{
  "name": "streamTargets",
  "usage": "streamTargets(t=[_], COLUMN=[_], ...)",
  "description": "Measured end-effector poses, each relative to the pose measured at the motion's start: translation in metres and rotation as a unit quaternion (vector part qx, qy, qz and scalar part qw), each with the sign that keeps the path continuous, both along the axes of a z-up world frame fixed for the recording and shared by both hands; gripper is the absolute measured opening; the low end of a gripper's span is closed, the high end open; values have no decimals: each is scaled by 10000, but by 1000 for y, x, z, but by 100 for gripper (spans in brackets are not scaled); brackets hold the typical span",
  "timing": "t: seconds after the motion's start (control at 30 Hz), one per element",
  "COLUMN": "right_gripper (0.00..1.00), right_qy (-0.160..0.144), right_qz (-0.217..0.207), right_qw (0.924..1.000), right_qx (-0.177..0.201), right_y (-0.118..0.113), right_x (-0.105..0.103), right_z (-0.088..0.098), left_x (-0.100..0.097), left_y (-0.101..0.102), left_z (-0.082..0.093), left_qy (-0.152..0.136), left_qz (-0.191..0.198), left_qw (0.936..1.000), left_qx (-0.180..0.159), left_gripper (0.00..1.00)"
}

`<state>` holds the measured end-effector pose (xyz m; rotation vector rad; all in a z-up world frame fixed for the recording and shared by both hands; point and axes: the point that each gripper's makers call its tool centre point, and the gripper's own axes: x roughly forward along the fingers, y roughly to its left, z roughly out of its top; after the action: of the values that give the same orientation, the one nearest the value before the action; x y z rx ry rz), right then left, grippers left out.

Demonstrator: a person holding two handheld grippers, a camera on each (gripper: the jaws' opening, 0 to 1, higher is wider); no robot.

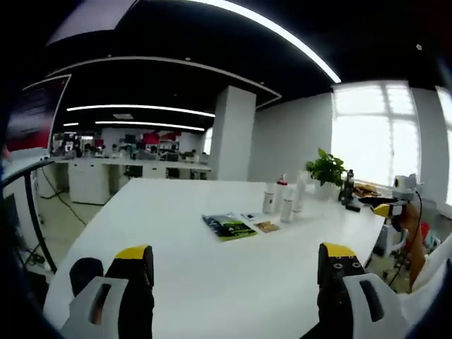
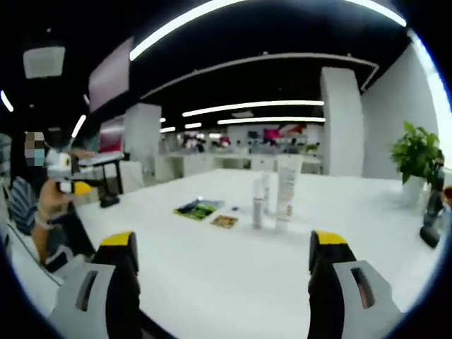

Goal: Arrange the skincare products in the storage area until every visible bottle or jar stands upright without overlapping.

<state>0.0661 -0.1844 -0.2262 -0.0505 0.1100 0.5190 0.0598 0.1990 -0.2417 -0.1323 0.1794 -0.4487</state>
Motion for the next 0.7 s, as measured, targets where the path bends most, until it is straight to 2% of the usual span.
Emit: streamTargets(t=[0.3,0.57,0.7], right_gripper=[100,100,100], right_qy=[-63,-142,-213], right_qz=[-331,-343,-452], right_qw=[9994,9993,9984], right_qx=[72,55,272], right_y=[-11,-16,-24], right_x=[-4,-5,-4], right_z=[2,5,9], left_x=[-5,-3,-3], left_y=[25,25,24], left_z=[-6,-14,-15], left_qy=[-82,24,20], left_qz=[383,374,390], left_qw=[9992,9993,9992], left_qx=[50,-10,-14], left_gripper=[100,99,99])
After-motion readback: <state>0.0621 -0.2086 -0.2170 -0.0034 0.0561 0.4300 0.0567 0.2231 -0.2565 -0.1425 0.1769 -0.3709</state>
